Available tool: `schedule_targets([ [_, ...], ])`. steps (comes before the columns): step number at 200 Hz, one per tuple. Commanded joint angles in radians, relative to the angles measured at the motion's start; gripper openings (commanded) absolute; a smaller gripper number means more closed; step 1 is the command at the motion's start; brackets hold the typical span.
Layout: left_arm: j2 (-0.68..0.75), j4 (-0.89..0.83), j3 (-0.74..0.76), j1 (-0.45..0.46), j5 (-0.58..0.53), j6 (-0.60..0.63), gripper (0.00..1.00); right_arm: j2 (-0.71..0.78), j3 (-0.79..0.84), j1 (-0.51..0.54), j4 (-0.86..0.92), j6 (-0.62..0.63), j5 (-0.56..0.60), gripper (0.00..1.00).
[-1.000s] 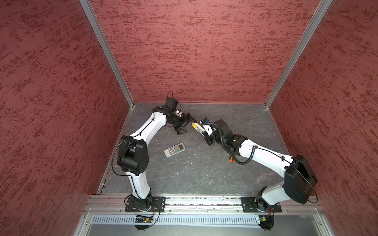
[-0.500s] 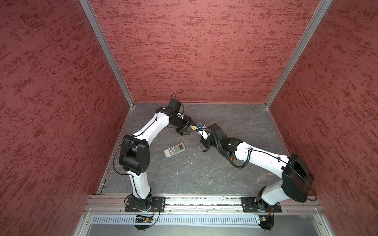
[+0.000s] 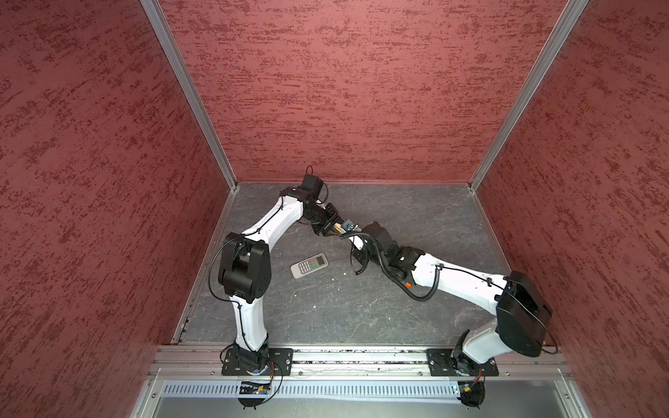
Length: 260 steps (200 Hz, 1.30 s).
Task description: Unload the batteries from the remote control
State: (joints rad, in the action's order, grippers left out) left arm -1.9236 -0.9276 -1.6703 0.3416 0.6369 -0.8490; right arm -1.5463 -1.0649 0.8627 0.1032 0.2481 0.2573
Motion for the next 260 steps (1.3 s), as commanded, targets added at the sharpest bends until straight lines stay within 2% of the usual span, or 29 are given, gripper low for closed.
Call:
schedule_targets([
  [1, -0.024, -0.028, -0.025, 0.0, -0.033, 0.004, 0.41, -0.012, -0.02, 0.006, -0.068, 0.01, 0.026, 0.08],
  [129, -0.061, -0.038, -0.055, -0.004, -0.035, 0.021, 0.1, -0.041, -0.034, 0.015, -0.081, 0.007, 0.034, 0.11],
  [160, -0.063, -0.021, -0.049, -0.009, -0.021, 0.02, 0.05, -0.047, -0.037, 0.016, -0.089, 0.001, 0.047, 0.21],
  [168, -0.064, -0.016, -0.048, -0.013, -0.018, 0.019, 0.0, -0.047, -0.037, 0.016, -0.092, -0.001, 0.052, 0.23],
  [225, -0.049, 0.038, -0.013, -0.026, 0.011, 0.001, 0.0, -0.043, -0.026, 0.018, -0.107, -0.016, 0.083, 0.34],
  [260, -0.041, 0.073, 0.007, -0.037, 0.02, -0.004, 0.0, -0.024, -0.006, 0.018, -0.129, -0.025, 0.097, 0.56],
])
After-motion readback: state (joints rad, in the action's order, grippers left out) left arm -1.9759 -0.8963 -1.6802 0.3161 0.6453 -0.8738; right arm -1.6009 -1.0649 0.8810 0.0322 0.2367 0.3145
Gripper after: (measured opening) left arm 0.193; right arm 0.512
